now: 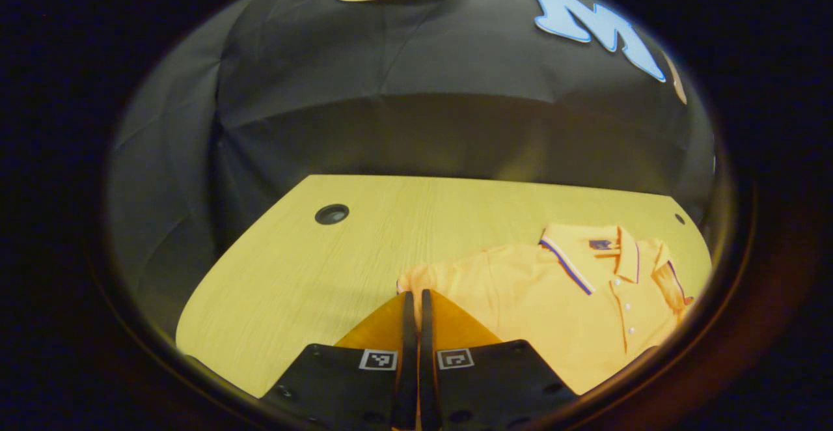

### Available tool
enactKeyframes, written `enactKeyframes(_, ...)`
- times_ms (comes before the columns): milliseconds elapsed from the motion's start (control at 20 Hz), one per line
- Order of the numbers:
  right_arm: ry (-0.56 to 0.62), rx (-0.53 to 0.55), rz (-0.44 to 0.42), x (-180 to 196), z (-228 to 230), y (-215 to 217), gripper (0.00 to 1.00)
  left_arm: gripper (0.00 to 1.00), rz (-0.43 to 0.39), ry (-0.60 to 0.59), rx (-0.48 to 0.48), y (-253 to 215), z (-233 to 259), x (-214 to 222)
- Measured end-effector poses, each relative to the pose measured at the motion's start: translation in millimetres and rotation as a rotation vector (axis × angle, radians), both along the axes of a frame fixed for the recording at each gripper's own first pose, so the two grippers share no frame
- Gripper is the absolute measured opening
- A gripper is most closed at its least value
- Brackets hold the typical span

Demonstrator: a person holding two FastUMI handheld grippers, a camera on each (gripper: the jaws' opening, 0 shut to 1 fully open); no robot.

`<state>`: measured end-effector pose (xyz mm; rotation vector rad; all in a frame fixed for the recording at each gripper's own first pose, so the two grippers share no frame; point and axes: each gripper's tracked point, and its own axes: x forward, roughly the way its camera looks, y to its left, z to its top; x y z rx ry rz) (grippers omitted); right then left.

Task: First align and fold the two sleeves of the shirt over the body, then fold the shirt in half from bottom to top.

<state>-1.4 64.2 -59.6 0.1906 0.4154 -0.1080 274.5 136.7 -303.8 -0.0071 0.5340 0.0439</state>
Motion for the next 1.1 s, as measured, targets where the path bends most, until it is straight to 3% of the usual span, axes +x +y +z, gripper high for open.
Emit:
enactKeyframes(100, 0.003, 0.013, -0.005, -1.1, -1.8, -0.7, 0.94, 0.08, -0.04, -0.026, 0.006, -20.0, 15.3, 2.1)
enactKeyframes(150, 0.002, 0.02, -0.007, -1.7, -1.7, -1.1, 0.97, 0.08, -0.062, -0.037, 0.009, -30.8, 21.2, 3.8)
enactKeyframes(400, 0.011, 0.01, -0.041, -0.7, -8.1, -5.8, 0.97, 0.09, -0.169, -0.048, 0.012, -81.5, 24.3, 8.5)
enactKeyframes(650, 0.029, 0.023, -0.075, 2.1, -19.3, -10.6, 0.97, 0.09, -0.24, -0.019, 0.02, -107.4, 12.6, 8.4)
enactKeyframes(700, 0.031, 0.023, -0.076, 1.6, -20.2, -11.4, 0.94, 0.08, -0.251, -0.009, 0.019, -110.3, 9.2, 7.2)
enactKeyframes(850, 0.026, 0.029, -0.071, 3.3, -21.1, -14.5, 0.97, 0.09, -0.274, 0.008, 0.023, -114.2, 5.1, 3.8)
enactKeyframes(1100, 0.023, 0.027, -0.052, 4.8, -23.0, -20.1, 0.97, 0.22, -0.282, 0.02, 0.032, -114.9, 5.2, 0.9)
